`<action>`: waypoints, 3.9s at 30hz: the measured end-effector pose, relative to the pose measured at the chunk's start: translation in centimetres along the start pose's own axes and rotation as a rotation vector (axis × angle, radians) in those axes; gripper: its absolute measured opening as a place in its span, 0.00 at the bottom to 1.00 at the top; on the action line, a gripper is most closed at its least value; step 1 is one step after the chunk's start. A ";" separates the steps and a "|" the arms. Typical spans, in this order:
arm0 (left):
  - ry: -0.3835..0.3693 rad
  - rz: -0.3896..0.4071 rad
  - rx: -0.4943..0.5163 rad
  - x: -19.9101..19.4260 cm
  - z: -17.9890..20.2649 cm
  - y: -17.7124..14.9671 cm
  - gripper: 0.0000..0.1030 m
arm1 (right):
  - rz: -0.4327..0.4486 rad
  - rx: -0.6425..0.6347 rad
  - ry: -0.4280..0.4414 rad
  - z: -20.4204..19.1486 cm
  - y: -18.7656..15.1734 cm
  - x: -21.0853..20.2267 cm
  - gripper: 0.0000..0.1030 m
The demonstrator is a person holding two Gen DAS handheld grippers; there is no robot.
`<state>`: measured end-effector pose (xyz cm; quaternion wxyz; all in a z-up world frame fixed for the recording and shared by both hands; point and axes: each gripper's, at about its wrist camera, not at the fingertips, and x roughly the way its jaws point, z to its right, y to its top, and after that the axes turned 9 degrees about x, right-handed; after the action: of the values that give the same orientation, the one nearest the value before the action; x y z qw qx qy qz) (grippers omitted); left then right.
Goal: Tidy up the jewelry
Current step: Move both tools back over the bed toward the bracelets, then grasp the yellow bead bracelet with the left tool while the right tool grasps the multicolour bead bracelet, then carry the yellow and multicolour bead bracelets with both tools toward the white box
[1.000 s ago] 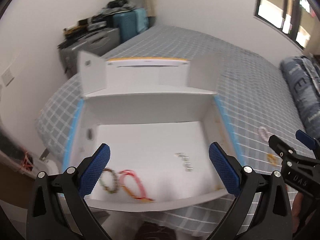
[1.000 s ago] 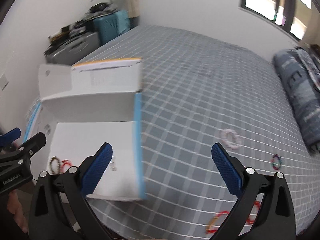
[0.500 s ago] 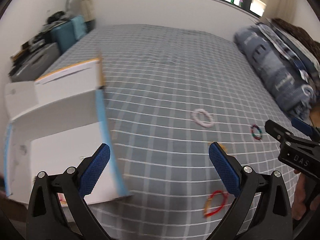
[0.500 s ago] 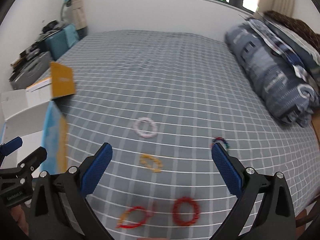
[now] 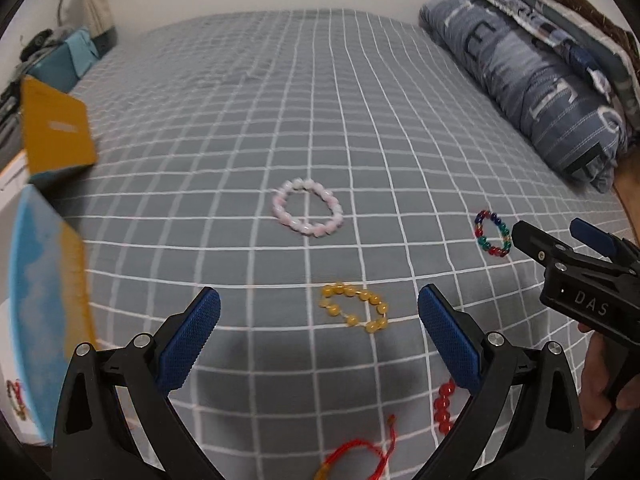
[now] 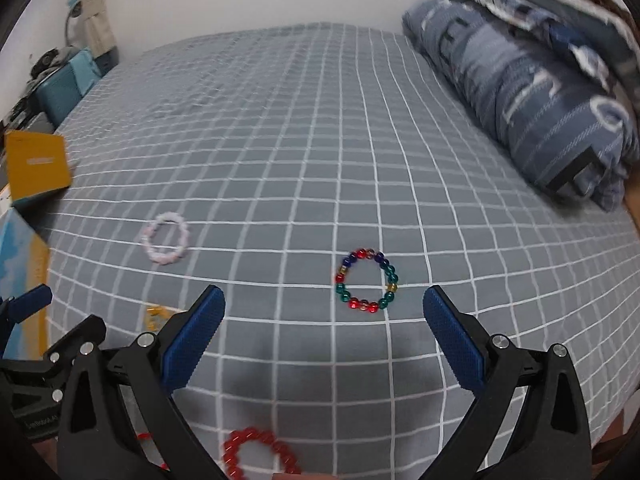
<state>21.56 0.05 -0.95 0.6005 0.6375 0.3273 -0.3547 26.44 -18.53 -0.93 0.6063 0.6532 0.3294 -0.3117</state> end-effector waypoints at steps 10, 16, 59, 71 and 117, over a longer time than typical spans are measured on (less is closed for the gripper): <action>-0.029 -0.072 0.006 5.8 1.0 -0.5 0.94 | -0.045 0.024 -0.013 1.9 -0.4 5.4 0.93; -0.037 -0.088 0.017 6.8 1.5 -1.0 0.94 | -0.060 0.051 -0.021 3.1 -0.1 7.0 0.93; -0.047 -0.105 0.036 6.7 1.5 -1.9 0.13 | -0.066 0.038 -0.066 2.3 -0.8 9.7 0.18; -0.042 -0.041 0.038 4.4 0.9 -1.4 0.13 | -0.003 0.053 -0.065 2.4 -0.7 7.1 0.18; 0.046 0.191 0.000 -7.6 -3.7 -9.2 0.09 | 0.172 0.023 0.037 -1.8 -10.3 -6.9 0.18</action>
<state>9.91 4.37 0.67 0.6239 0.6738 0.2788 -0.2811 14.08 -16.61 -1.23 0.6170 0.6917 0.2796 -0.2505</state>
